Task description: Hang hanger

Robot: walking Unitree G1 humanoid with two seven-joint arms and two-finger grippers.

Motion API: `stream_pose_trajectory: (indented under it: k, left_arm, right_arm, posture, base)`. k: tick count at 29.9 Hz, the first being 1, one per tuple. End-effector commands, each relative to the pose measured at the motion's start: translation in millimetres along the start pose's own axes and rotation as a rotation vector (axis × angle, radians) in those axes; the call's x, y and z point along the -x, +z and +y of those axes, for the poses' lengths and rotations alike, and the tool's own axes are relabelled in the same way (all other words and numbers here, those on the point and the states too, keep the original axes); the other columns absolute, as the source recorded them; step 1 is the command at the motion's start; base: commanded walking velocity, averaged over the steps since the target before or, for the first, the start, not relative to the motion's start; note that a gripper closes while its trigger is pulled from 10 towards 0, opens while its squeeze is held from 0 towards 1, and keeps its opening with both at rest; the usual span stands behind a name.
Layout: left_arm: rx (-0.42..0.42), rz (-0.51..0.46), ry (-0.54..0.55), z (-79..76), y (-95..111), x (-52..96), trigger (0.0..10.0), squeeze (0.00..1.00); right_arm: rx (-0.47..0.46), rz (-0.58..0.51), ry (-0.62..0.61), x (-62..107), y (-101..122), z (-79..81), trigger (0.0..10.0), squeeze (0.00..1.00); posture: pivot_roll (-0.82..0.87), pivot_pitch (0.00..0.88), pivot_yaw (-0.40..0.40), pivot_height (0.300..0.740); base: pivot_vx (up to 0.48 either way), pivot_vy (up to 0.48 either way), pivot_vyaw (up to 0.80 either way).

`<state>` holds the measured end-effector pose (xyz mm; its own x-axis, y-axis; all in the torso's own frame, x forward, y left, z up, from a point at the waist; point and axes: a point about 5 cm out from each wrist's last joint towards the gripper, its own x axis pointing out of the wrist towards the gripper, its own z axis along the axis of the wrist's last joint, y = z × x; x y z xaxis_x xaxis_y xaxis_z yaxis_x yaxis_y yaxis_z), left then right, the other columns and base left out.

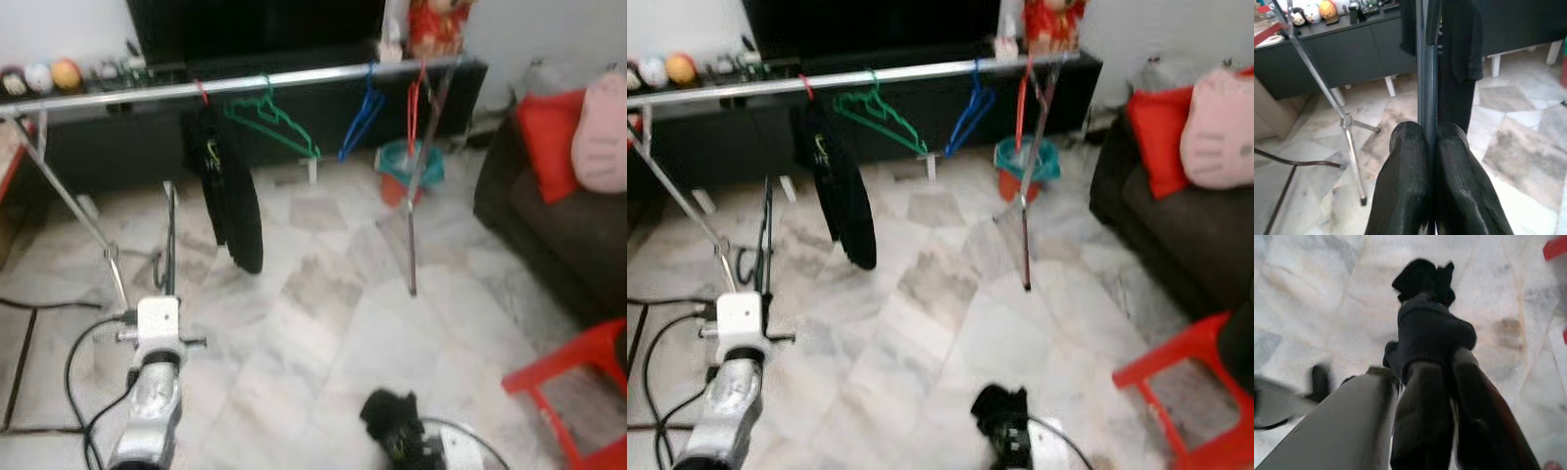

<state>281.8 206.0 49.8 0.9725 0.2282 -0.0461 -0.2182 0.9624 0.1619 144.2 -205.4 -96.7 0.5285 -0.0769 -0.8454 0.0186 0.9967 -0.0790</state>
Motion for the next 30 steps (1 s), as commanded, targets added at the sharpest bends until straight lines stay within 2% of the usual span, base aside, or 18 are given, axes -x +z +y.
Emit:
stream_pose_trajectory:
  k: [1,21,30]
  left_arm:
    - [-0.011,-0.001,0.007,4.3,0.8,-0.8,10.0,0.00]
    - [-0.028,-0.009,-0.037,0.1,1.3,-0.3,10.0,0.00]
    - [-0.028,-0.012,-0.041,0.4,1.9,-0.4,10.0,0.00]
  right_arm:
    - [-0.006,-0.017,0.009,-0.9,4.0,3.7,10.0,0.00]
    - [-0.006,-0.026,0.012,-1.2,5.6,5.5,10.0,0.00]
    - [-0.011,-0.033,0.015,-1.1,5.9,6.3,10.0,0.00]
  posture:
    - [-0.05,0.000,0.027,0.740]
    - [-0.04,0.000,0.029,0.740]
    - [-0.04,0.000,0.033,0.740]
  base:
    - [0.000,0.300,0.00]
    - [0.000,0.012,0.00]
    - [-0.294,0.000,0.00]
